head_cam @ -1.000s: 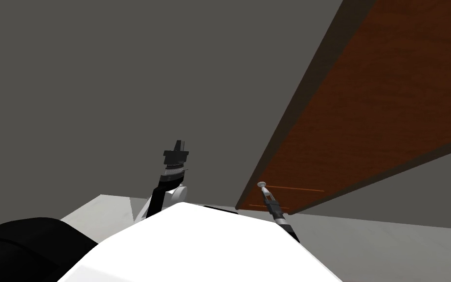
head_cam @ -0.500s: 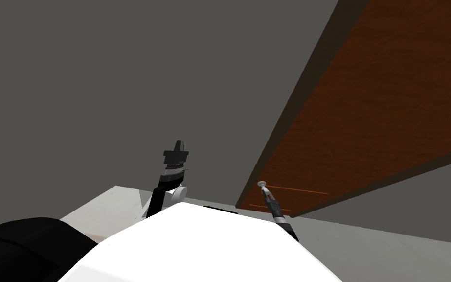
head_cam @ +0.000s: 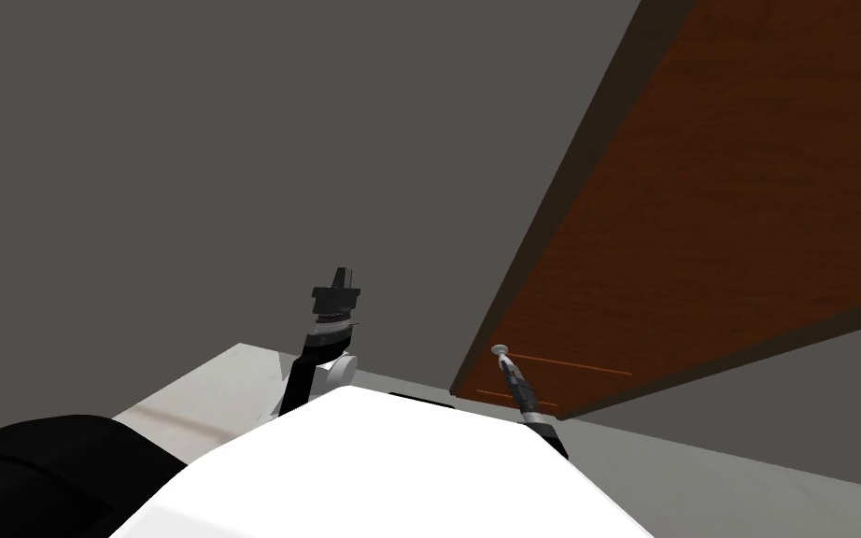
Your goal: Pull the door open
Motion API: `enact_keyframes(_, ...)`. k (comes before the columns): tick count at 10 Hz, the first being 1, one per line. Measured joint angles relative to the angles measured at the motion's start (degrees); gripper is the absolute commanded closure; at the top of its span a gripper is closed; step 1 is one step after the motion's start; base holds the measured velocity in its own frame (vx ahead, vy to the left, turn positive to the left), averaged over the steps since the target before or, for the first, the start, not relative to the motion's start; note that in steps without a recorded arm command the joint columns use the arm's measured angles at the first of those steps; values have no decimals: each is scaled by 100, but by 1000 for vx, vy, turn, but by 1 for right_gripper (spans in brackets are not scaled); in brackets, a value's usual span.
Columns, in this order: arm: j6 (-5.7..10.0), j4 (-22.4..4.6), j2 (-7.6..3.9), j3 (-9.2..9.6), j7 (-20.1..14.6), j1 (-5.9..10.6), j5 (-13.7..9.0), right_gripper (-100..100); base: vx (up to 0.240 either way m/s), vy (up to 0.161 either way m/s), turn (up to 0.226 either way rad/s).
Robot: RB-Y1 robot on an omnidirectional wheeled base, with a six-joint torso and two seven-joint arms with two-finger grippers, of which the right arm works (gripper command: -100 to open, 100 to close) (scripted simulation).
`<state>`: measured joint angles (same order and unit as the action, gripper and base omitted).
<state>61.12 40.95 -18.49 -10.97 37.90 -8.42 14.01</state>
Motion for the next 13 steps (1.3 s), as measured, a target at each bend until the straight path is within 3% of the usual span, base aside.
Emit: enact_keyframes(13, -220, 89, 36, 196, -1837, 66, -722, 100, -47, -28, 73)
